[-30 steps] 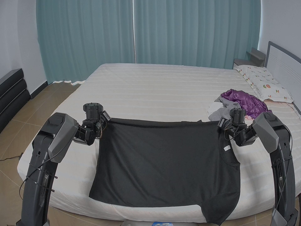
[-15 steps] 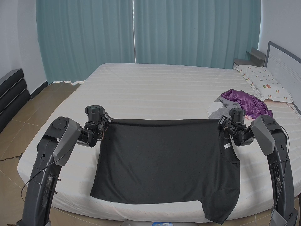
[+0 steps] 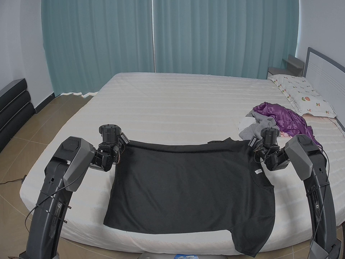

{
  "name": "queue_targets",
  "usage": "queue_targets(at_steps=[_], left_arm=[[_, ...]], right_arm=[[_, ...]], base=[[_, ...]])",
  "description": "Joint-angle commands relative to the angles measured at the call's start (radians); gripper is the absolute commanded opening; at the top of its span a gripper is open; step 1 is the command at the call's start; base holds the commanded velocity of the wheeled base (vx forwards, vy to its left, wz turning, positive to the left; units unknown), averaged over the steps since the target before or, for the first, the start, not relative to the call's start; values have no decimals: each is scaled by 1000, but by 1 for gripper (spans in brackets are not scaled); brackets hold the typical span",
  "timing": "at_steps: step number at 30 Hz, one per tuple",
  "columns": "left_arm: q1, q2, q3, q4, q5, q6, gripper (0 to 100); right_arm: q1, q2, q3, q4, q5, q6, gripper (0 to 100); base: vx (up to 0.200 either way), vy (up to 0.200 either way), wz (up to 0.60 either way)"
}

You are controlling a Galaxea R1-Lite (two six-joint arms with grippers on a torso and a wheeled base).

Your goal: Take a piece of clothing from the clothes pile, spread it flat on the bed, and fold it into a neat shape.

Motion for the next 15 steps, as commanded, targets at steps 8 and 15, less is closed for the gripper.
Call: queue_targets(at_steps=[8, 15], left_arm=[[-2, -13, 23, 15, 15, -2, 100], [18, -214, 276, 4, 0, -14, 100]], right_arm=[[-2, -73, 70, 0, 14, 91, 100], [-25, -285, 360, -38, 119, 203, 100]], base=[[0, 0, 0], [0, 0, 0]])
